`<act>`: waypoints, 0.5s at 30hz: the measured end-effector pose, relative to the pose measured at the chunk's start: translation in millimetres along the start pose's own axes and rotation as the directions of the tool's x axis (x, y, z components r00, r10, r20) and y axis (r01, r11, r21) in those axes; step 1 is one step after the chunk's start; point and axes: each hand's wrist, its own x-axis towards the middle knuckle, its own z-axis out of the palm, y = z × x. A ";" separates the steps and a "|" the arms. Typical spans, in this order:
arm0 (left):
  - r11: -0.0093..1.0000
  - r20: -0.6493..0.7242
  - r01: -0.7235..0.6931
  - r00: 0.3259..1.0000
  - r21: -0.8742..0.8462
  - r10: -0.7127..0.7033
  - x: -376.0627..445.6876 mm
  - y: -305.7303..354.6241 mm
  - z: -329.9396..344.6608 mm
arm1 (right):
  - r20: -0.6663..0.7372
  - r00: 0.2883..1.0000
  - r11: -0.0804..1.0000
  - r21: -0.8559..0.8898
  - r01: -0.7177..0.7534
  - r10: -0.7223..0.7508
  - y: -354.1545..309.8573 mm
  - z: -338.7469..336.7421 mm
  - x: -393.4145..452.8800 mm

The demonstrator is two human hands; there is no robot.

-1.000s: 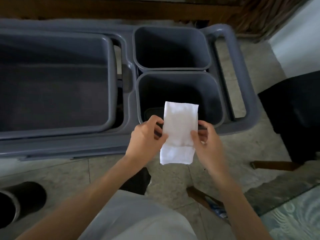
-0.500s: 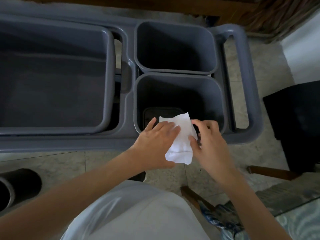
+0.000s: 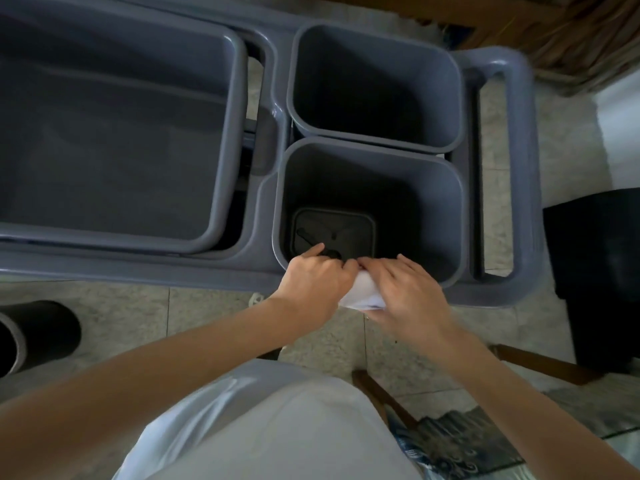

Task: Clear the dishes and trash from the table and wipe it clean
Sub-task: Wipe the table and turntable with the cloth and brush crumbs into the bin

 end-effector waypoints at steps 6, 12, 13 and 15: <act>0.997 0.103 0.013 0.995 0.070 -0.020 3.4 5.5 -2.6 | 0.013 1.000 0.999 0.022 0.025 -0.026 6.2 6.9 1.9; 0.986 0.129 0.069 0.988 0.152 -0.089 3.4 10.8 -14.9 | 0.031 0.998 0.998 0.019 0.053 -0.054 8.7 5.0 2.9; 0.986 0.114 0.085 0.988 0.144 -0.102 1.4 11.8 -13.5 | 0.029 0.998 0.998 0.019 0.058 -0.059 9.0 5.2 3.3; 0.985 0.073 0.111 0.990 0.134 -0.121 -4.7 11.9 -10.6 | 0.017 0.998 0.997 0.024 0.067 -0.068 10.1 5.4 3.2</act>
